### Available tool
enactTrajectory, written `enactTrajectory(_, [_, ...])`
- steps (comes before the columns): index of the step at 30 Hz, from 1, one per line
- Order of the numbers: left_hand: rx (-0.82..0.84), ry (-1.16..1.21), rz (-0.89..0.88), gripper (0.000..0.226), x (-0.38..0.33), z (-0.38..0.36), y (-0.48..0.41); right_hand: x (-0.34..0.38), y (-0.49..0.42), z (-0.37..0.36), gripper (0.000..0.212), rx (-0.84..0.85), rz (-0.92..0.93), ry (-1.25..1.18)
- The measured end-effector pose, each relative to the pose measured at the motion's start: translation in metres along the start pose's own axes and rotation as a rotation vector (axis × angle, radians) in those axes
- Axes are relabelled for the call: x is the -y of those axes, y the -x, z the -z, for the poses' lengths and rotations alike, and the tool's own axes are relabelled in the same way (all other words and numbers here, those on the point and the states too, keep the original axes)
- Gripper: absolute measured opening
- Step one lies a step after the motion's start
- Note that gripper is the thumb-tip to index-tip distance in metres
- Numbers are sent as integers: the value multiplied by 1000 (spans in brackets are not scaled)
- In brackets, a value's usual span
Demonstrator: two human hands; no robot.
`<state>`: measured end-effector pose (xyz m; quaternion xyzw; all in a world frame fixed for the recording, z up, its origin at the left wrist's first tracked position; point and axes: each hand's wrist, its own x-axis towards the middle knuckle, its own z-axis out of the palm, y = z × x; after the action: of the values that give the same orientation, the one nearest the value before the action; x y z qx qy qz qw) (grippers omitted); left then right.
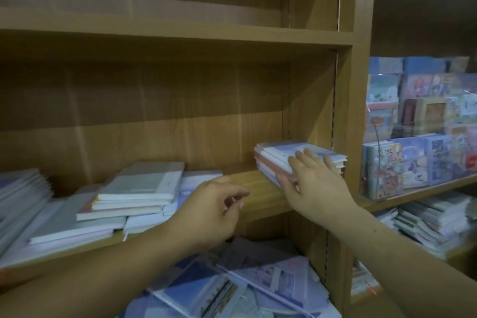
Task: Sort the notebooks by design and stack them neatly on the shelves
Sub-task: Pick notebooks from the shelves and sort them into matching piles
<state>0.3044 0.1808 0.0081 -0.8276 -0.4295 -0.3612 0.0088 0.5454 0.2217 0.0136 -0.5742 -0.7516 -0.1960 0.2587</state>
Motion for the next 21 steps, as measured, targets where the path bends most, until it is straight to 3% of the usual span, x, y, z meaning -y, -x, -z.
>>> enactTrajectory(3, [-27,-107,-19,20,28,38,28,36,7,2,49,-149,130,-131])
enactTrajectory(5, [-96,-226,31,20,51,68,40,69,7,1,45,-132,152,-261])
enactTrajectory(8, [-156,-390,315,27,85,106,52,112,-6,-8,55,136,115,-466])
enactTrajectory(10, [-125,-375,562,40,102,121,62,130,-17,-16,67,284,25,-590])
enactTrajectory(12, [-96,-297,683,48,113,125,71,140,-27,-24,79,399,-91,-693])
enactTrajectory(18, [-80,-190,825,67,126,137,58,143,-44,-37,90,498,-192,-558])
enactTrajectory(21, [-24,-144,852,66,121,140,45,139,-45,-37,90,490,-199,-562])
